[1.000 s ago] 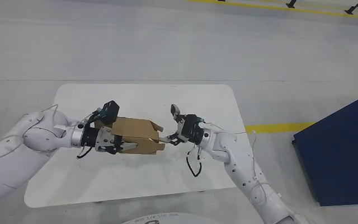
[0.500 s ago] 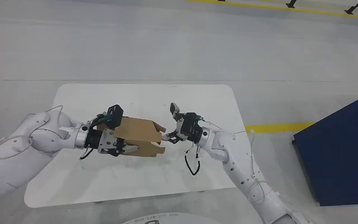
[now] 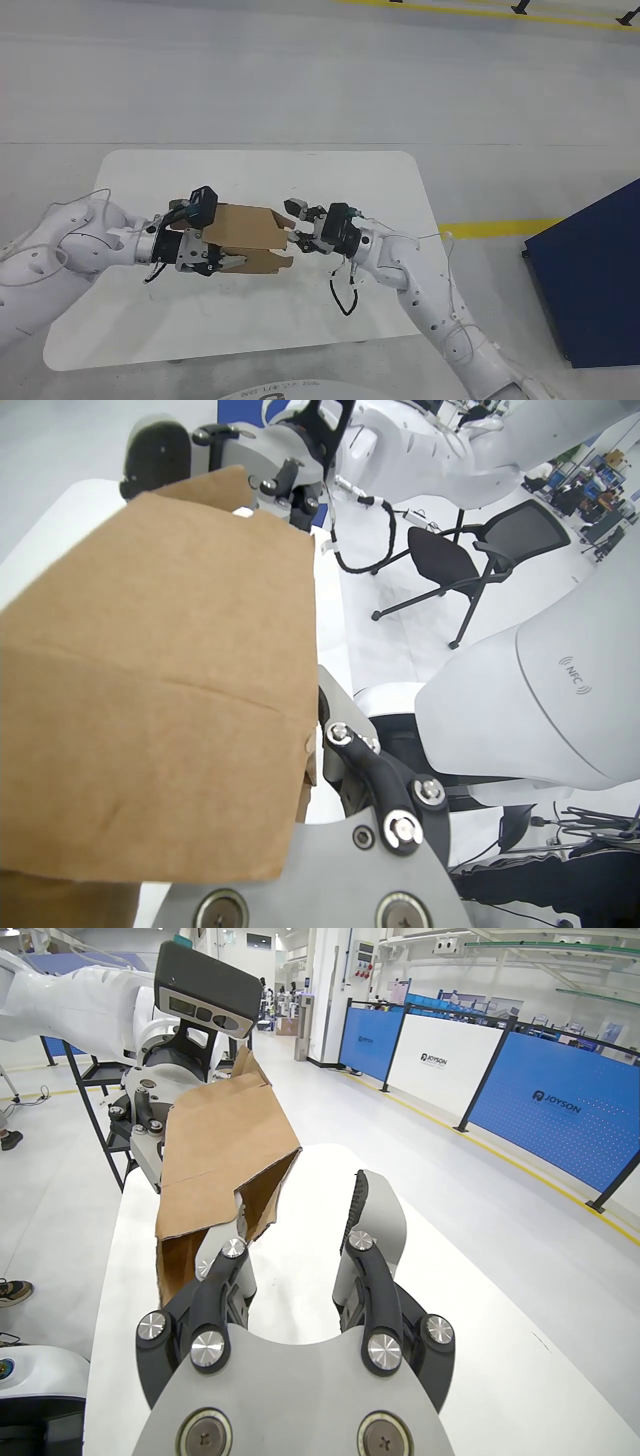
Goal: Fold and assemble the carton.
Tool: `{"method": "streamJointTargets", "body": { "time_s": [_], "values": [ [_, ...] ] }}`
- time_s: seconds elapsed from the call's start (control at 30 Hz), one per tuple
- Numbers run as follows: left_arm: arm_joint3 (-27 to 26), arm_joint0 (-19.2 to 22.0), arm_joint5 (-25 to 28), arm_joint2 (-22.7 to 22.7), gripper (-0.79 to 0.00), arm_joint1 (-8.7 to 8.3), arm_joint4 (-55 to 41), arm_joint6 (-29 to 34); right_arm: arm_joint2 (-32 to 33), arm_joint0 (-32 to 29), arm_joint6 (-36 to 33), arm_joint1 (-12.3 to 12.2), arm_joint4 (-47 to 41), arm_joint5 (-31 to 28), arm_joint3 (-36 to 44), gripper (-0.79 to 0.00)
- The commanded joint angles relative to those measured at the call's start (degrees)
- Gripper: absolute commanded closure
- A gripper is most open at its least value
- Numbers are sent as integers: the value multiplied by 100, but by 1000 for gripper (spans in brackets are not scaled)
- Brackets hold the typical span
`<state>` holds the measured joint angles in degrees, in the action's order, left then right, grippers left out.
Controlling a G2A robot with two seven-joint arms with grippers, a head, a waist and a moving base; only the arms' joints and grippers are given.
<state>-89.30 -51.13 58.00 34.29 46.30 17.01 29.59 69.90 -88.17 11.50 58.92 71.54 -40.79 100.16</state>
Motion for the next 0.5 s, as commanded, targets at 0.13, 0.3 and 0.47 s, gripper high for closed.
{"method": "streamJointTargets", "body": {
  "time_s": [0.13,0.3,0.47],
  "values": [
    [163,115,0,-202,0,-15,-331,-265,-45,-128,-103,7,645,620,208,-785],
    [285,251,0,-317,0,-55,-706,-77,-85,-186,-96,13,776,746,283,-785],
    [319,337,0,-456,0,-54,-831,140,-121,-204,-105,10,951,728,329,-785]
  ]
}}
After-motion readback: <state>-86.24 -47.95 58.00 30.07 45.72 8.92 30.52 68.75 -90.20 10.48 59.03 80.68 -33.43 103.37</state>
